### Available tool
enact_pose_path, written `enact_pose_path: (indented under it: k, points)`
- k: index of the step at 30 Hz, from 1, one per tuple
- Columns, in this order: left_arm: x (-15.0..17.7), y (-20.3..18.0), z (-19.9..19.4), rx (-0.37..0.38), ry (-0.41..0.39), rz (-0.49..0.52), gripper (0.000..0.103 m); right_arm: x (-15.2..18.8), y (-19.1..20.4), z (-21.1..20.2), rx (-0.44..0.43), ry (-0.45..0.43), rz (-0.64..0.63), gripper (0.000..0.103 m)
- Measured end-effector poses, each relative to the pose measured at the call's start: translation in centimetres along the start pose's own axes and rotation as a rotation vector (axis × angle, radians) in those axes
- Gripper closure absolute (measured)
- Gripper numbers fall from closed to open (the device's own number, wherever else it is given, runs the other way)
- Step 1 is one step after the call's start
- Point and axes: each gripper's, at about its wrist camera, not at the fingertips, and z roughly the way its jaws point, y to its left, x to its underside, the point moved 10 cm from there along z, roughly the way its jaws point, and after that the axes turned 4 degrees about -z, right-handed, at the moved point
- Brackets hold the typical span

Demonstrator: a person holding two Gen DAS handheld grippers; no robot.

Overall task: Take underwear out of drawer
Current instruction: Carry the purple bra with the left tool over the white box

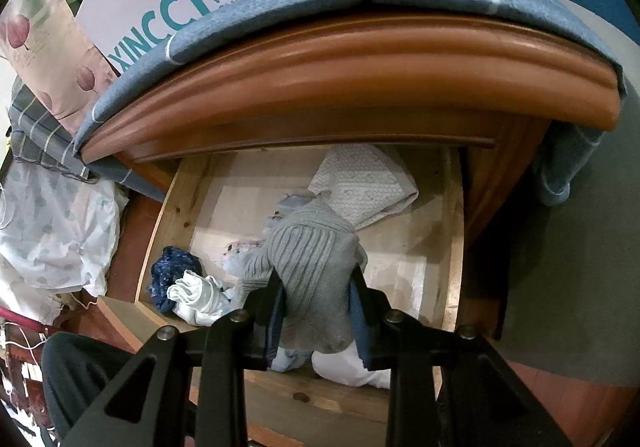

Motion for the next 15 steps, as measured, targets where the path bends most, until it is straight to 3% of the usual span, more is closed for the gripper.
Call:
enact_pose_path:
  k: [8, 15]
  points:
    - [-0.6, -0.1, 6.0, -0.018, 0.039, -0.007, 0.091, 0.0, 0.2, 0.1, -0.016, 0.007, 0.003, 0.074]
    - [1.4, 0.2, 11.7, -0.030, 0.114, -0.011, 0.090, 0.3, 0.8, 0.4, -0.025, 0.026, -0.014, 0.074]
